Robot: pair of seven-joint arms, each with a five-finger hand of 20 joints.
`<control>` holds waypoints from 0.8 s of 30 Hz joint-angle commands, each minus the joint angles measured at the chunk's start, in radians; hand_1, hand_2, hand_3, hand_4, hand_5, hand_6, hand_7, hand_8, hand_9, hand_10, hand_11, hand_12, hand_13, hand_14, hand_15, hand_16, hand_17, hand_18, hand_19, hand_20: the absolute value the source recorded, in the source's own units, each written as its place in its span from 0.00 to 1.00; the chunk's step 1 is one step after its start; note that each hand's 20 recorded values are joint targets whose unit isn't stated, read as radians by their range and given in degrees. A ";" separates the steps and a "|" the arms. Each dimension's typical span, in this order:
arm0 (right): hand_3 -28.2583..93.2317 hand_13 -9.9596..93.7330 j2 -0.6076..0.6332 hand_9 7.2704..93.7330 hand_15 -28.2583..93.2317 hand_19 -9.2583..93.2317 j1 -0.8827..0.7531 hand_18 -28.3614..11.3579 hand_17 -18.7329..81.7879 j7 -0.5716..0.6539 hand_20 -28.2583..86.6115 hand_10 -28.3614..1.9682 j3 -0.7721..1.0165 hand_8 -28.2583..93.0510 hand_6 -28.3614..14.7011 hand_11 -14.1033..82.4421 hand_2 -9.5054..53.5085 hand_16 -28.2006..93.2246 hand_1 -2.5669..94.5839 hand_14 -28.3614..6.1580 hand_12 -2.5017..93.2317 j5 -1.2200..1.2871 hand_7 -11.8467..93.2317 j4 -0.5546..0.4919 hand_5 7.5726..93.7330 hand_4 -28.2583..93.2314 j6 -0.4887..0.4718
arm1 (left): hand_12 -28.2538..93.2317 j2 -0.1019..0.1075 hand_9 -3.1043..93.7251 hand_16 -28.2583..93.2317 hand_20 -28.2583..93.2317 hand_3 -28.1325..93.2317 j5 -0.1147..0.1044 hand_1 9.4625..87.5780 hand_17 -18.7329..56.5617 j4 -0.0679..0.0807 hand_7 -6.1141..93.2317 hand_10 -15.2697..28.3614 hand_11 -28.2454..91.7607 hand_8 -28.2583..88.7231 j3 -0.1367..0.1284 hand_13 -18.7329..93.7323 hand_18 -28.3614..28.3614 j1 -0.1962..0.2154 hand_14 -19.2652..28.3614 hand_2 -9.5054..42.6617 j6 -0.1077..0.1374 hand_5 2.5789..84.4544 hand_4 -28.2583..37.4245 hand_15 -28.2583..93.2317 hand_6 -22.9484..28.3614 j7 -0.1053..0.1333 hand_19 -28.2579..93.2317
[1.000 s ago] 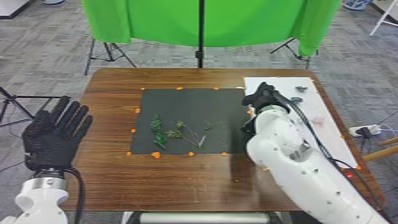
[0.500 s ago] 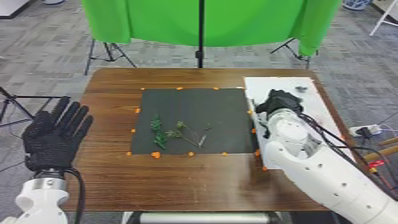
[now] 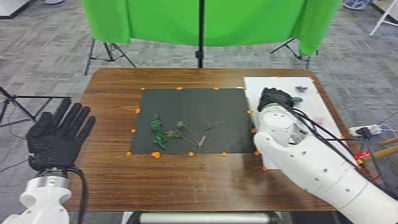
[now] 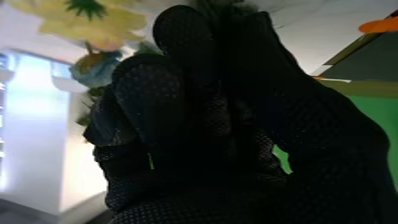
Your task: Arrange flowers
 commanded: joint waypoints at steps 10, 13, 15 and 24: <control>0.83 0.83 -0.036 0.93 0.75 1.00 -0.221 0.00 0.59 -0.015 0.60 0.47 0.137 0.45 0.56 0.34 0.00 0.52 0.61 0.46 0.51 -0.014 0.39 -0.341 0.85 0.12 0.160 | 0.31 -0.015 0.41 0.20 0.35 0.89 -0.010 0.21 0.20 -0.007 0.14 0.67 0.36 0.18 -0.027 0.41 0.71 0.046 0.67 0.48 -0.001 0.49 0.00 0.42 0.61 -0.005 0.43; 0.82 0.83 -0.068 0.92 0.75 1.00 -0.254 0.00 0.59 -0.017 0.60 0.46 0.127 0.45 0.56 0.34 0.00 0.52 0.61 0.46 0.52 -0.016 0.40 -0.381 0.84 0.12 0.131 | 0.31 -0.008 0.41 0.20 0.35 0.89 -0.012 0.21 0.20 -0.010 0.14 0.67 0.36 0.18 -0.027 0.41 0.71 0.046 0.67 0.48 -0.001 0.49 0.00 0.42 0.61 -0.006 0.43; 0.82 0.83 -0.096 0.92 0.75 1.00 -0.277 0.00 0.59 -0.013 0.60 0.47 0.115 0.45 0.56 0.34 0.00 0.52 0.61 0.46 0.52 -0.023 0.40 -0.391 0.84 0.12 0.122 | 0.31 -0.006 0.41 0.20 0.35 0.89 -0.011 0.21 0.20 -0.009 0.14 0.67 0.36 0.18 -0.025 0.41 0.71 0.042 0.67 0.48 0.000 0.49 0.00 0.42 0.61 -0.006 0.43; 0.84 0.82 -0.147 0.89 0.78 1.00 -0.356 0.00 0.58 0.031 0.62 0.48 0.106 0.44 0.57 0.39 0.00 0.51 0.60 0.44 0.55 -0.039 0.45 -0.409 0.81 0.11 0.070 | 0.31 0.006 0.40 0.20 0.35 0.90 -0.015 0.21 0.20 -0.003 0.14 0.67 0.36 0.18 -0.017 0.41 0.71 0.030 0.67 0.47 -0.009 0.49 0.00 0.42 0.61 -0.004 0.43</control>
